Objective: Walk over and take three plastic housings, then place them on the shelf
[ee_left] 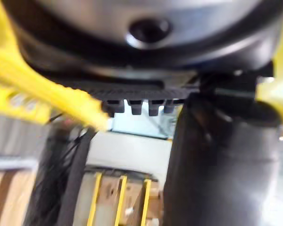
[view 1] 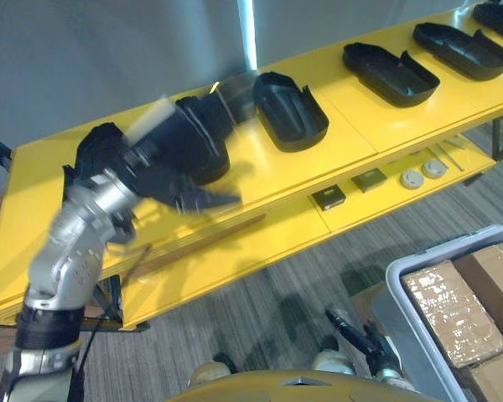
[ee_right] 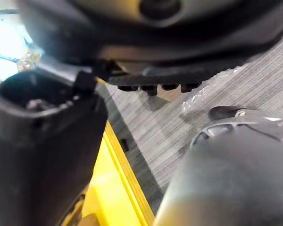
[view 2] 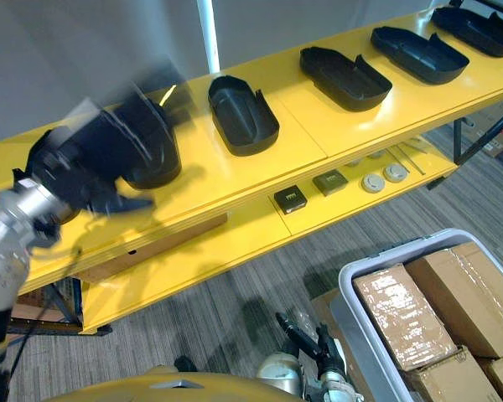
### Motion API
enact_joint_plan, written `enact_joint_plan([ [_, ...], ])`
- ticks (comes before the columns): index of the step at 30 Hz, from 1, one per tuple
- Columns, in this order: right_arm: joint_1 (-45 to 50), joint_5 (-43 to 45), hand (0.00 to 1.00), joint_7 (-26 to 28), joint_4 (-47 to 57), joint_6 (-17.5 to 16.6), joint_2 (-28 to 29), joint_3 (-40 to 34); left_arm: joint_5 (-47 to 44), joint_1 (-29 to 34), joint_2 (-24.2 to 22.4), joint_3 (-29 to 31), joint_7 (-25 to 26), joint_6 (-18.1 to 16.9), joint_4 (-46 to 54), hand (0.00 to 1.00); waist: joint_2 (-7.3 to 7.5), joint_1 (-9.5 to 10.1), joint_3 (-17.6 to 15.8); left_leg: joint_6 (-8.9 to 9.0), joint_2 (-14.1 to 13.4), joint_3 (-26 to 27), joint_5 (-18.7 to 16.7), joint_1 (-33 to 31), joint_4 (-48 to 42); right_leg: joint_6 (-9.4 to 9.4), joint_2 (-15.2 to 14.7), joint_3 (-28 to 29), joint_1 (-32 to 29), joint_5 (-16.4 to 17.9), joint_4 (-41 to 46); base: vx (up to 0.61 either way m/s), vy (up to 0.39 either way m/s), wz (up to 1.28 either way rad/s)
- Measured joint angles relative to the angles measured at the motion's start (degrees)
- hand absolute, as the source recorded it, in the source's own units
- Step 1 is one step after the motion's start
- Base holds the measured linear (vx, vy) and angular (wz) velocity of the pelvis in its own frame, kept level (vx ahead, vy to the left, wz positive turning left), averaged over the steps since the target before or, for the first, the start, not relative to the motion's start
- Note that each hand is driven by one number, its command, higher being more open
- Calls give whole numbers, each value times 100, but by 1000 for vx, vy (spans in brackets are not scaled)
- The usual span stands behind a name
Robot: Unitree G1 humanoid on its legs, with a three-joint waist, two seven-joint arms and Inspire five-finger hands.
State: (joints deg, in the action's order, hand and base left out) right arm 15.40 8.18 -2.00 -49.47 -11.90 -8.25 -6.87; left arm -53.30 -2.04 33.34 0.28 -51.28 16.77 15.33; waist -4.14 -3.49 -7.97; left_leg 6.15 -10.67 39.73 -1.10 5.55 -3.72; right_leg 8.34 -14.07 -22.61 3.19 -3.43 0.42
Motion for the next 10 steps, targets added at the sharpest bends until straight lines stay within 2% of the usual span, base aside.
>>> enact_joint_plan([
  [2,-6,-10,100,-1,-95,92,1,-3,84,430,-266,-397,-138,351,-478,100,0,-9,55,0,4,-2,0,10,0,11,-1,-7,28,-14,-29,-41,6,1],
  [3,-9,-106,100,4,-285,195,2,-2,392,850,-685,-746,20,581,-1284,100,25,1,94,3,5,-23,7,24,1,16,-1,-60,79,-20,-61,-36,-4,7],
  [4,-10,-104,100,7,-321,219,2,2,448,909,-739,-813,69,582,-1444,100,32,2,95,3,4,-33,11,34,2,16,0,-78,97,-20,-67,-58,-14,8],
  [6,-16,-98,100,31,-530,366,1,15,739,1394,-1100,-1090,520,580,-2721,100,106,22,126,17,12,-77,36,107,54,14,10,-130,189,-18,-104,-58,-14,7],
  [9,-52,-97,100,84,-607,387,3,16,932,1651,-1395,-1121,1027,421,-3853,100,189,58,159,3,74,-128,149,128,245,13,9,-228,189,-18,-136,-64,-10,15],
  [10,-49,-98,100,118,-610,389,3,16,989,1668,-1533,-1113,1405,322,-4362,100,221,129,164,-2,112,-172,232,155,378,13,11,-277,195,-18,-136,-28,-5,12],
])
